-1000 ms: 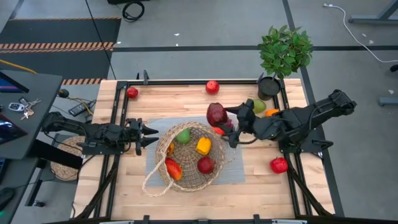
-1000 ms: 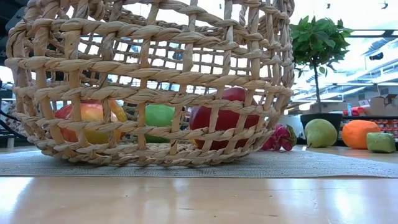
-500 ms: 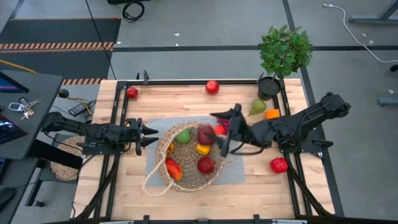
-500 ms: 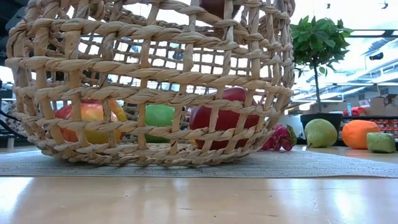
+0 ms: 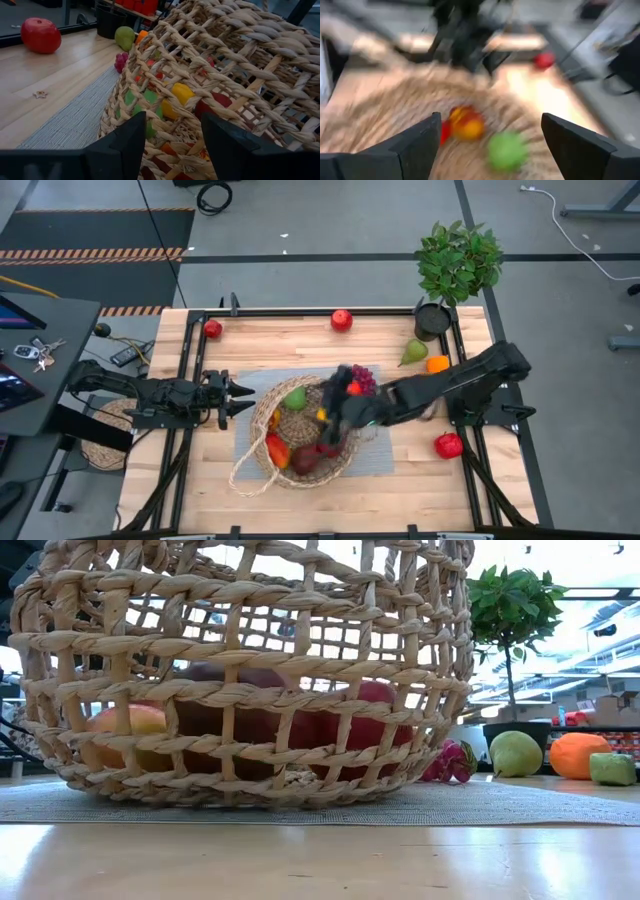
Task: Build produce basket
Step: Put the red apple into the brown basket
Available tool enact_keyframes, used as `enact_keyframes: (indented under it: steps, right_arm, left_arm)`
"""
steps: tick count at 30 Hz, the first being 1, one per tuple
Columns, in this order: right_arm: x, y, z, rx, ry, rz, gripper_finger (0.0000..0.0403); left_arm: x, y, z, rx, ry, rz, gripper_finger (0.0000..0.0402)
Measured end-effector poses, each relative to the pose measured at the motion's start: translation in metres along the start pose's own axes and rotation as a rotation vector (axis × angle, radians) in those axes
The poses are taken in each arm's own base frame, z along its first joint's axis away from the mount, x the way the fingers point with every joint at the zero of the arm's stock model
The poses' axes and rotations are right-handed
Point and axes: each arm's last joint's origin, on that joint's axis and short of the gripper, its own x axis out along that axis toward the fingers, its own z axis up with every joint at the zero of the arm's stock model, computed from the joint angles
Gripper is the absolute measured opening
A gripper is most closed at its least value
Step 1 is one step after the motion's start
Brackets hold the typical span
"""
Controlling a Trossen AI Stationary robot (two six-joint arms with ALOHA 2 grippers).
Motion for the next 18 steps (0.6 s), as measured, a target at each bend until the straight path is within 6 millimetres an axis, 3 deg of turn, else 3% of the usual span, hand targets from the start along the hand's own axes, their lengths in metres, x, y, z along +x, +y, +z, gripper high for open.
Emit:
enact_keyframes:
  steps: [3,8,14,18]
  right_arm:
    - [0.016,0.01,-0.014,-0.02,0.064,0.035,0.0345]
    - [0.018,0.006,-0.018,-0.014,0.113,0.011,0.0345]
    - [-0.011,-0.019,0.002,0.034,0.037,-0.075,0.0345]
    - [-0.021,-0.053,0.008,0.067,0.066,-0.147,0.0345]
  left_arm:
    - [0.0,0.0,0.0,0.0,0.0,-0.001,0.0196]
    - [0.0,0.0,0.0,0.0,-0.001,0.0,0.0193]
    - [0.0,0.0,0.0,0.0,0.0,-0.001,0.0197]
    - [0.0,0.0,0.0,0.0,0.0,-0.001,0.0193]
